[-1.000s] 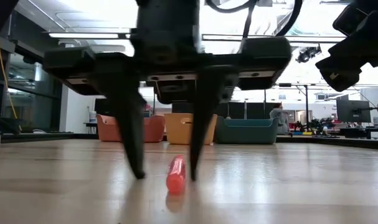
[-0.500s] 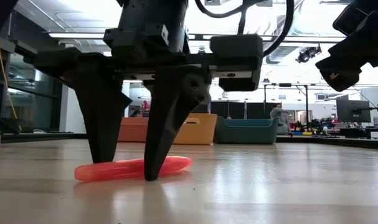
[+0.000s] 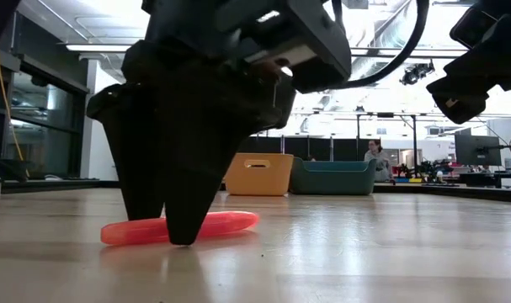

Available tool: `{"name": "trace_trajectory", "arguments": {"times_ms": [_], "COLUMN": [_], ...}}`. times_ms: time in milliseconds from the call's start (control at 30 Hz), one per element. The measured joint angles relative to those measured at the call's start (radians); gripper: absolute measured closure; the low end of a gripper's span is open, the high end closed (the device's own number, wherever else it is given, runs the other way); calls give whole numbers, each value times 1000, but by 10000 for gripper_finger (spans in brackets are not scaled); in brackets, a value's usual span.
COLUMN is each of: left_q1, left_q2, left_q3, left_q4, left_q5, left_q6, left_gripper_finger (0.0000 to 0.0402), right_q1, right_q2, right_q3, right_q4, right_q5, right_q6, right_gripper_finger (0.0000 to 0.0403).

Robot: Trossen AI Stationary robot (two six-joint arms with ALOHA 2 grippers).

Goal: Pick & Place Markers
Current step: Put the orange pen into the yellow bin

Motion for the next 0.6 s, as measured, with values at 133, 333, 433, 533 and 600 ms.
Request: {"name": "trace_trajectory", "arguments": {"times_ms": [133, 333, 433, 533, 600], "left_q1": [-1, -3, -10, -15, -18], "left_q2": [-1, -1, -1, -1, -1], "left_q3": [0, 0, 2, 2, 3], "left_q4": [24, 34, 39, 42, 42], "left_q5": [-38, -89, -133, -166, -178], "left_q6": [50, 49, 46, 48, 59], "left_gripper_finger": [225, 225, 225, 225, 225], "right_q1": [0, 0, 0, 0, 0], "right_q2": [0, 0, 0, 0, 0], "right_q3": [0, 0, 0, 0, 0], "right_q4": [0, 0, 0, 0, 0], "right_q5": [0, 0, 0, 0, 0], "right_q6": [0, 0, 0, 0, 0], "right_gripper_finger": [269, 269, 269, 269, 269]}}
